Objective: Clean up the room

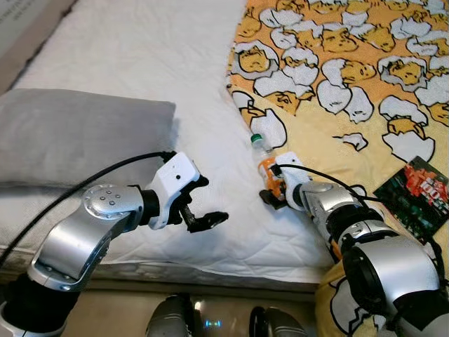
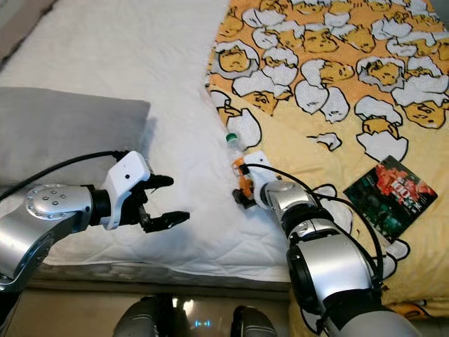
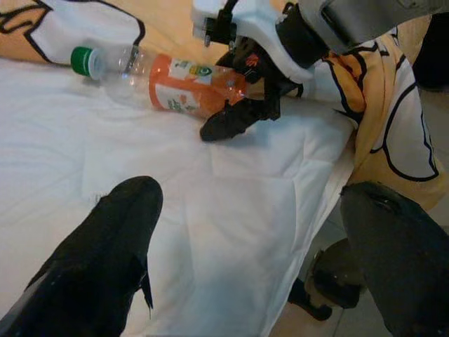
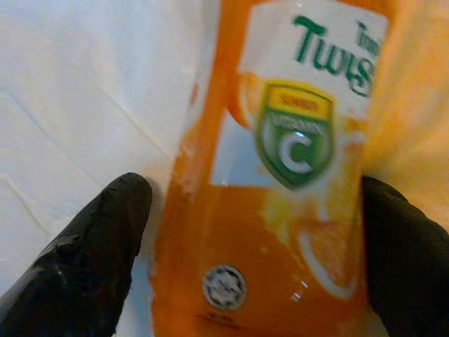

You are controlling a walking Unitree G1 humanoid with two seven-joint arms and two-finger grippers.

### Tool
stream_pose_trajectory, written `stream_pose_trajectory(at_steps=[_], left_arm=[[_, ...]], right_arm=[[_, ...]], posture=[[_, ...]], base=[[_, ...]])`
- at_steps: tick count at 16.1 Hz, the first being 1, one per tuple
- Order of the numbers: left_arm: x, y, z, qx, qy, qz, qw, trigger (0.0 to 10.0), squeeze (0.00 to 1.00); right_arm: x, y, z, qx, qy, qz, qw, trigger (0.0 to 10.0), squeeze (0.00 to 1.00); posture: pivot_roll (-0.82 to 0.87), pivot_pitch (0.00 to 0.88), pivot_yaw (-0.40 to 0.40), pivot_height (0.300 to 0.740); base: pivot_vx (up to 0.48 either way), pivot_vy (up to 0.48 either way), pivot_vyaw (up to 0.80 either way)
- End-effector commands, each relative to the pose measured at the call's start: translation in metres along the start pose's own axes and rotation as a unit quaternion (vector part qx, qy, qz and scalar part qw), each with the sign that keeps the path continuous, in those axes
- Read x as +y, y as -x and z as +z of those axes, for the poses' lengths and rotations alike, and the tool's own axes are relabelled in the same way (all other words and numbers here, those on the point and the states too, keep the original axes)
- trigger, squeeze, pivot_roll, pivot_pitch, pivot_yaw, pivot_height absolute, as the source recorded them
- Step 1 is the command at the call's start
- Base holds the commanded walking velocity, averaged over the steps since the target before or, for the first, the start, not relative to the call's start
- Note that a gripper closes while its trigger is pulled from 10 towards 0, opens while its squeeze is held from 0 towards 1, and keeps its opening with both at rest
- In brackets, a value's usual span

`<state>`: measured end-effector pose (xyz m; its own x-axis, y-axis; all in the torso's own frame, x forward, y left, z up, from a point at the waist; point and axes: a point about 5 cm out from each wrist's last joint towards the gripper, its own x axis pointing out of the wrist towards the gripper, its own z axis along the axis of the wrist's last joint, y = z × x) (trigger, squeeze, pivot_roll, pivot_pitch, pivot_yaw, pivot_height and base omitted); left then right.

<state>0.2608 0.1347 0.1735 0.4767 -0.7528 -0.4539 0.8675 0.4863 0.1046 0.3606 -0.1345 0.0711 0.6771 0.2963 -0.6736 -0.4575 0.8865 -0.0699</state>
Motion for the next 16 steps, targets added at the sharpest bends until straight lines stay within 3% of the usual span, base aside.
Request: stream_pose_trajectory(at_steps=[1, 3, 4, 5, 6, 8, 16], left_arm=[[-0.0002, 0.0036, -0.0009, 0.002, 0.0, 0.005, 1.0, 10.0, 0.0], [0.0006, 0.0057, -0.0025, 0.006, 0.0, 0.009, 1.0, 10.0, 0.0], [0.0007, 0.0067, -0.0036, 0.01, 0.0, 0.013, 1.0, 10.0, 0.0], [0.0006, 0.0071, -0.004, 0.012, 0.001, 0.015, 1.0, 10.0, 0.0], [0.0006, 0.0071, -0.0042, 0.012, 0.001, 0.017, 1.0, 10.0, 0.0], [0.0008, 0.0063, -0.0045, 0.013, 0.001, 0.018, 1.0, 10.0, 0.0], [0.0036, 0.0035, -0.0062, 0.014, 0.004, 0.029, 0.999, 10.0, 0.0]], right_arm=[[0.003, -0.0008, 0.0017, -0.005, 0.012, 0.009, 1.0, 10.0, 0.0], [0.0059, -0.0019, 0.0037, -0.017, 0.027, 0.01, 0.999, 10.0, 0.0], [0.0069, -0.0023, 0.0044, -0.023, 0.033, 0.009, 0.999, 9.1, 0.0], [0.0076, -0.0026, 0.0041, -0.024, 0.034, 0.01, 0.999, 4.9, 0.0], [0.0078, -0.0027, 0.0038, -0.024, 0.033, 0.011, 0.999, 2.5, 0.0], [0.0083, -0.0028, 0.0041, -0.026, 0.036, 0.013, 0.999, 0.0, 0.0], [0.0047, -0.0012, 0.0085, -0.037, 0.012, 0.007, 0.999, 0.0, 0.0]], posture=[[0.1, 0.24, -0.034, 0.74], [0.1, 0.239, -0.038, 0.74], [0.11, 0.239, -0.04, 0.74], [0.11, 0.238, -0.041, 0.74], [0.11, 0.238, -0.041, 0.74], [0.1, 0.233, -0.041, 0.74], [0.09, 0.176, -0.03, 0.74]], base=[[0.0, 0.0, 0.0], [0.0, 0.0, 0.0], [0.0, 0.0, 0.0], [0.0, 0.0, 0.0], [0.0, 0.0, 0.0], [0.0, 0.0, 0.0], [0.0, 0.0, 0.0]])
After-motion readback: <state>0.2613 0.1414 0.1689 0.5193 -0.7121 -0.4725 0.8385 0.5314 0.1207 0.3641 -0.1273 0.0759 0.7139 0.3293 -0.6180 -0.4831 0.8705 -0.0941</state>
